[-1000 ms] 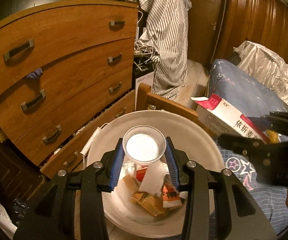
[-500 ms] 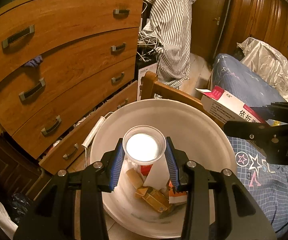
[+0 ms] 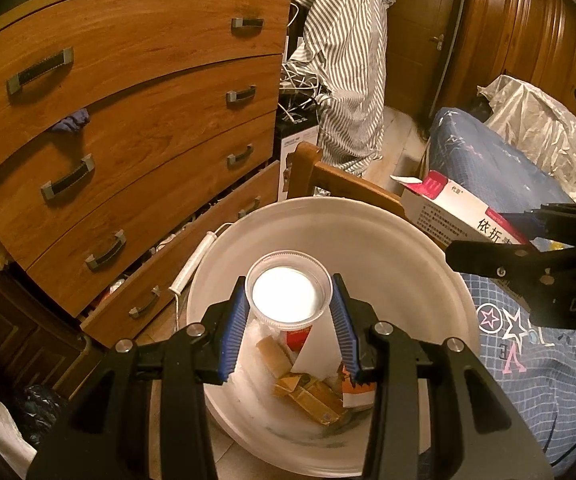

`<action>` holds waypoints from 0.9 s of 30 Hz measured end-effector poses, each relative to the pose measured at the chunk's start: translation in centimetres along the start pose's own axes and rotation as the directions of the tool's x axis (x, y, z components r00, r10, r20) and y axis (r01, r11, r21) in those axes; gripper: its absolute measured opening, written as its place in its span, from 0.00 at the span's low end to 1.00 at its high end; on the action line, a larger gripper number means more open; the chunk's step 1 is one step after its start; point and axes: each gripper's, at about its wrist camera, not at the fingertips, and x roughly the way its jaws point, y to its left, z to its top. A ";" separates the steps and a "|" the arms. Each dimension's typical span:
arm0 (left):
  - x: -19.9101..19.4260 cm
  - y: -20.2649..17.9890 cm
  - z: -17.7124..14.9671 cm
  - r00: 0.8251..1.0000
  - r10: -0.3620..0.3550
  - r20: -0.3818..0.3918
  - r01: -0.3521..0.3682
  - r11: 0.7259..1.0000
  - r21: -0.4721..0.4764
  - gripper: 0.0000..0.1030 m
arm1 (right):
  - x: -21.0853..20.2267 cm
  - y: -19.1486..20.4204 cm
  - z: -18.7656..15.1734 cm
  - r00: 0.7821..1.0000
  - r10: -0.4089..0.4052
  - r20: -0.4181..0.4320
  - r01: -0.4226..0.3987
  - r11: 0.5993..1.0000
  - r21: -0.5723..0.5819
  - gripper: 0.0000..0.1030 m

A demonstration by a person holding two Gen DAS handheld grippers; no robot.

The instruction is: Collect trash

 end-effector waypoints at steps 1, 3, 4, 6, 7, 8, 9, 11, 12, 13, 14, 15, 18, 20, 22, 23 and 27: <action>0.1 0.0 0.0 1.000 0.006 -0.005 -0.006 1.000 0.003 0.42 | 0.0 0.0 0.1 1.000 0.002 0.001 -0.002 1.000 0.000 0.55; 0.1 0.2 0.0 1.000 0.020 -0.005 -0.020 1.000 -0.002 0.61 | -0.1 -0.2 0.1 1.000 -0.003 0.013 0.002 1.000 0.009 0.62; 0.0 0.4 0.0 1.000 0.030 0.002 -0.030 1.000 -0.007 0.63 | -0.3 -0.3 0.2 1.000 0.000 0.023 0.000 1.000 0.016 0.63; -0.2 0.8 0.0 0.999 0.036 0.007 -0.035 0.999 -0.019 0.63 | -0.6 -0.5 0.1 0.999 0.008 0.032 -0.009 1.000 0.020 0.64; -0.3 0.9 0.0 0.999 0.039 0.008 -0.039 0.999 -0.025 0.63 | -0.7 -0.5 0.2 0.999 0.009 0.033 -0.010 1.000 0.020 0.64; -0.3 1.0 0.0 0.999 0.039 0.009 -0.039 0.999 -0.029 0.63 | -0.9 -0.6 0.2 0.999 0.009 0.037 -0.010 1.000 0.022 0.64; -0.5 1.1 0.0 0.999 0.041 0.010 -0.041 0.999 -0.032 0.63 | -1.1 -0.6 0.1 0.999 0.013 0.044 -0.014 1.000 0.025 0.64; -0.7 1.0 0.0 0.999 0.045 0.015 -0.044 0.998 -0.036 0.63 | -1.5 -0.8 -0.2 0.998 0.019 0.053 -0.020 0.999 0.032 0.64; -0.9 1.0 -0.1 0.999 0.046 0.020 -0.045 0.998 -0.038 0.63 | -1.9 -0.9 -0.4 0.998 0.025 0.062 -0.027 0.999 0.037 0.64; -1.2 0.9 -0.2 0.999 0.042 0.026 -0.041 0.998 -0.041 0.63 | -2.2 -0.9 -0.7 0.997 0.031 0.070 -0.033 0.999 0.040 0.64; -1.5 0.9 -0.2 0.999 0.037 0.033 -0.036 0.998 -0.046 0.63 | -2.5 -1.0 -0.9 0.996 0.036 0.078 -0.039 0.998 0.042 0.64; -2.0 0.8 -0.3 0.999 0.032 0.044 -0.030 0.998 -0.053 0.64 | -2.8 -0.9 -1.2 0.995 0.043 0.088 -0.048 0.998 0.045 0.64; -3.5 0.8 -0.8 0.996 0.024 0.082 -0.019 0.998 -0.062 0.72 | -4.2 -1.0 -2.7 0.990 0.055 0.127 -0.062 0.997 0.053 0.64; -4.5 0.6 -1.2 0.994 0.024 0.105 -0.017 0.998 -0.068 0.78 | -5.5 -1.0 -4.0 0.984 0.066 0.163 -0.076 0.996 0.054 0.66; -5.8 0.3 -1.7 0.990 0.043 0.131 -0.034 0.997 -0.071 0.89 | -7.2 -0.9 -5.4 0.976 0.069 0.207 -0.081 0.996 0.047 0.69; -6.4 0.2 -2.0 0.988 0.055 0.146 -0.045 0.996 -0.073 0.91 | -7.9 -0.7 -6.0 0.972 0.068 0.227 -0.080 0.996 0.043 0.70; -9.6 -0.5 -3.3 0.973 0.080 0.214 -0.061 0.994 -0.092 0.94 | -11.7 0.0 -9.1 0.948 0.066 0.312 -0.070 0.998 0.004 0.75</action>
